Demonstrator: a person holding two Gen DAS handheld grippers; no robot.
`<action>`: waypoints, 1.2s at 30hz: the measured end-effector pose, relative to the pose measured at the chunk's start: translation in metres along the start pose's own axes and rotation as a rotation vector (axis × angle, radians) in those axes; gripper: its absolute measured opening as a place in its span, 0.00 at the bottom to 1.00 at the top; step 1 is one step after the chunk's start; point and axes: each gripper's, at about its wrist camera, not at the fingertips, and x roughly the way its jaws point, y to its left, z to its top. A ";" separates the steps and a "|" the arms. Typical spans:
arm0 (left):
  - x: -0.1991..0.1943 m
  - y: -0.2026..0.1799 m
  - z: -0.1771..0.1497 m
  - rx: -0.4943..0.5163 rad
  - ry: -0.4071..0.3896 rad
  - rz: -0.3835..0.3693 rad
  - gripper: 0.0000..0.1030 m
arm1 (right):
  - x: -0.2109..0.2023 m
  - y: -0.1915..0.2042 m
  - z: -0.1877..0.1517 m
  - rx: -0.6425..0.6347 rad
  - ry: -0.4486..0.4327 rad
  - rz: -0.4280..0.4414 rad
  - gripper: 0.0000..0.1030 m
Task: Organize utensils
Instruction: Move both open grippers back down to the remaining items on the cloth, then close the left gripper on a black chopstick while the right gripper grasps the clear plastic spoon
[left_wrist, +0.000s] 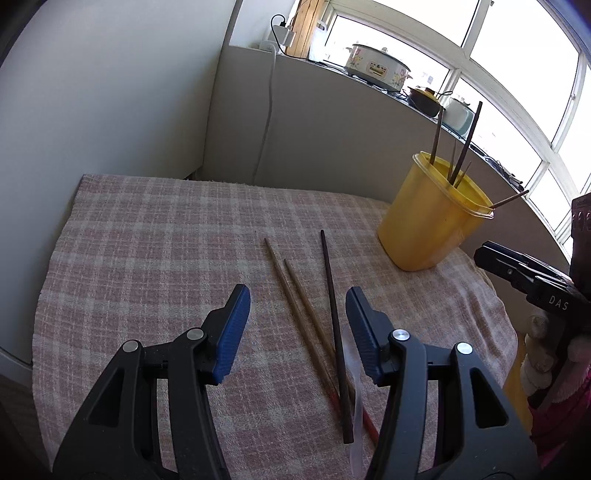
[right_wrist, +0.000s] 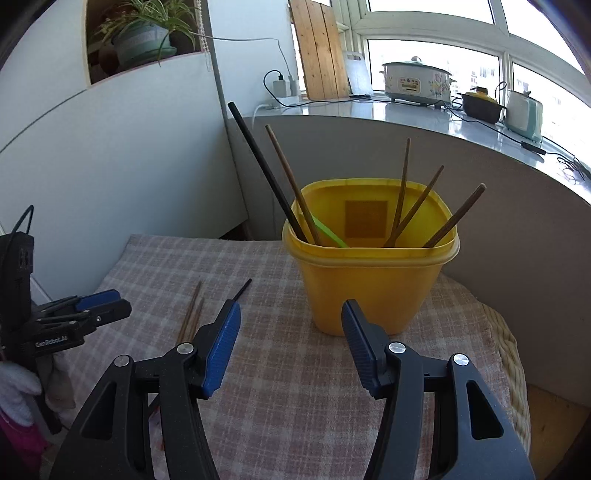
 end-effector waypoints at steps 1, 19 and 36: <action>0.001 0.002 -0.002 -0.004 0.006 0.001 0.54 | 0.005 0.002 -0.002 0.002 0.019 0.013 0.54; 0.033 -0.014 0.003 0.080 0.154 -0.053 0.36 | 0.090 0.017 -0.045 0.179 0.345 0.280 0.33; 0.133 -0.049 0.033 0.234 0.393 -0.055 0.23 | 0.101 0.021 -0.058 0.283 0.401 0.372 0.23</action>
